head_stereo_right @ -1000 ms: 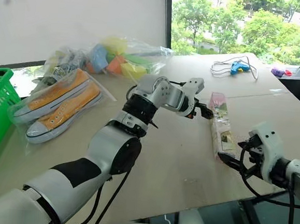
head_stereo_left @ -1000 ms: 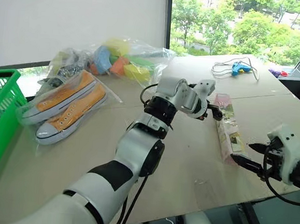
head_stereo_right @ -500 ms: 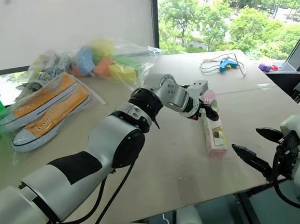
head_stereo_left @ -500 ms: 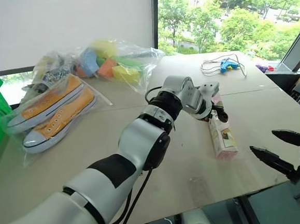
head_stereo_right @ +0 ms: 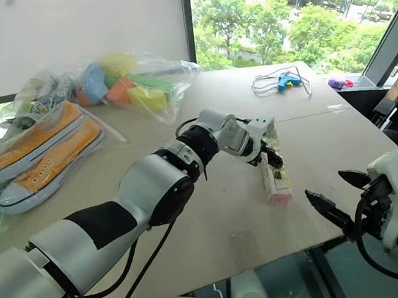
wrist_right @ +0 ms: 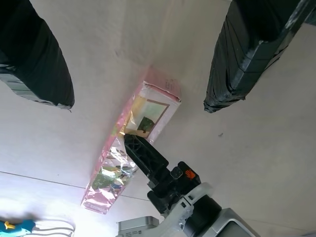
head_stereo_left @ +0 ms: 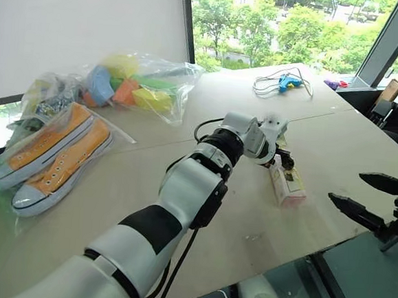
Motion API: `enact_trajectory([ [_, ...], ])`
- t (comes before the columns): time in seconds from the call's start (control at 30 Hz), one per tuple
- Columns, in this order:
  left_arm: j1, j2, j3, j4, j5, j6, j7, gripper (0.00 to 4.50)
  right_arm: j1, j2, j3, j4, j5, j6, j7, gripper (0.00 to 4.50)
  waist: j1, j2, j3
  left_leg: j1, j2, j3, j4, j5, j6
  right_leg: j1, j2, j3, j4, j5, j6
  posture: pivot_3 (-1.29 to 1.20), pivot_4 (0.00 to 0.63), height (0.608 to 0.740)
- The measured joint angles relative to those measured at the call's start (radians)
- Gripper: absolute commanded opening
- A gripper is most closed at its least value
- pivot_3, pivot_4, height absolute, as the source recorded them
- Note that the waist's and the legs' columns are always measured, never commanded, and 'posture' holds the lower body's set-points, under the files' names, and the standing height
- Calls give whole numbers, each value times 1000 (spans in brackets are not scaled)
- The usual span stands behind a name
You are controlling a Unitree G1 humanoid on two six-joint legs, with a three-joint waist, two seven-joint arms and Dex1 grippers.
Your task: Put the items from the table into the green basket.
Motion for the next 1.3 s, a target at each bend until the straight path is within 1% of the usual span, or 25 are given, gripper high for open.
enact_trajectory([
  [0.03,1,0,-6,4,7,-4,-19,4461,12,0,0,-6,14,-9,-20,4500,-5,0,0,0,0,0,0,0,0,0,0,0,0,0,0,-461,52,740],
  [0.13,4,0,-22,14,16,-12,-71,3646,63,-2,-2,-26,42,-21,-45,4500,-13,-1,1,0,0,0,0,0,1,0,0,0,-1,0,0,-473,57,740],
  [0.17,5,0,-26,23,19,-12,-88,3116,86,-9,-5,-31,44,-22,-48,4500,-19,0,2,0,0,0,0,0,1,0,-1,-1,-2,0,0,-475,59,740],
  [0.23,6,0,-29,28,23,-12,-106,2238,101,-12,-15,-32,46,-25,-50,4500,-26,-1,4,0,0,0,0,-1,1,0,-1,-1,-3,0,0,-475,59,740],
  [0.27,6,0,-30,29,24,-12,-114,2035,108,-14,-18,-32,47,-27,-52,4500,-28,-1,4,0,0,0,0,-1,2,1,-1,-1,-4,0,0,-471,59,740],
  [0.33,7,0,-35,30,26,-11,-126,1333,118,-17,-23,-32,48,-34,-55,4500,-33,-1,5,0,0,0,0,-2,3,2,-1,-1,-6,0,1,-466,57,740],
  [0.37,7,0,-37,30,28,-9,-149,1077,126,-22,-29,-32,49,-43,-58,4500,-35,-1,6,0,0,0,0,-2,4,2,-1,-1,-8,1,2,-466,57,740],
  [0.47,7,0,-42,23,27,6,-185,13,130,-24,-27,-33,46,-64,-60,4500,-36,-1,9,-1,0,0,0,-3,6,2,-2,0,-9,1,3,-434,48,740],
  [0.6,8,3,-53,-45,13,93,-230,13,101,-39,27,-24,24,-102,-60,4500,-36,1,17,-1,0,1,0,-4,6,2,-2,1,-10,2,5,-385,40,740],
  [0.7,36,14,-13,-176,-19,176,-212,13,26,-59,116,2,-9,-144,-56,4500,-34,3,20,-1,0,2,0,-4,6,1,-1,3,-9,3,6,-332,29,740],
  [0.83,174,67,76,-422,-57,275,-145,13,-114,-67,268,56,-66,-208,-34,4500,-26,6,19,-1,1,4,-1,-4,6,2,-1,5,-8,3,7,-215,13,740],
  [0.87,223,93,97,-499,-67,302,-123,13,-165,-67,323,75,-86,-223,-23,4500,-23,7,18,1,1,4,0,-3,6,2,0,7,-6,4,7,-180,8,740],
  [0.9,291,142,133,-611,-69,322,-91,13,-238,-66,402,105,-118,-246,-5,4500,-21,8,18,1,0,3,0,-3,6,2,-1,12,-4,4,7,-149,3,740],
  [0.93,309,163,148,-643,-68,325,-77,13,-255,-66,422,113,-131,-257,2,4500,-13,7,18,1,0,2,1,-3,6,2,1,13,-2,4,7,-136,0,740],
  [1.0,392,241,225,-813,-71,352,-28,13,-377,-54,540,172,-184,-281,41,4500,11,7,19,3,0,1,1,-3,5,1,4,14,1,4,6,-99,0,740],
  [1.1,478,303,325,-1012,-91,362,9,13,-514,-19,661,245,-253,-322,105,4500,73,7,18,4,1,0,2,-2,3,-2,7,14,4,5,5,-24,0,740],
  [1.13,501,320,334,-1057,-97,359,12,13,-545,-12,685,263,-267,-328,122,4500,96,7,18,3,1,0,2,-2,3,-4,7,14,4,7,2,-10,0,740],
  [1.17,540,354,330,-1122,-97,344,14,13,-588,1,719,288,-286,-337,147,4500,132,7,18,2,1,1,2,-1,2,-6,7,14,4,7,2,1,0,740],
  [1.27,645,441,344,-1224,-94,273,12,13,-689,40,809,339,-353,-359,208,4500,201,7,18,-1,0,3,2,2,-3,-11,5,15,5,9,-1,57,0,740],
  [1.3,677,467,356,-1248,-91,244,13,13,-722,56,846,358,-382,-368,227,4500,226,6,17,-3,0,3,2,2,-3,-12,0,15,5,9,-2,76,0,740],
])
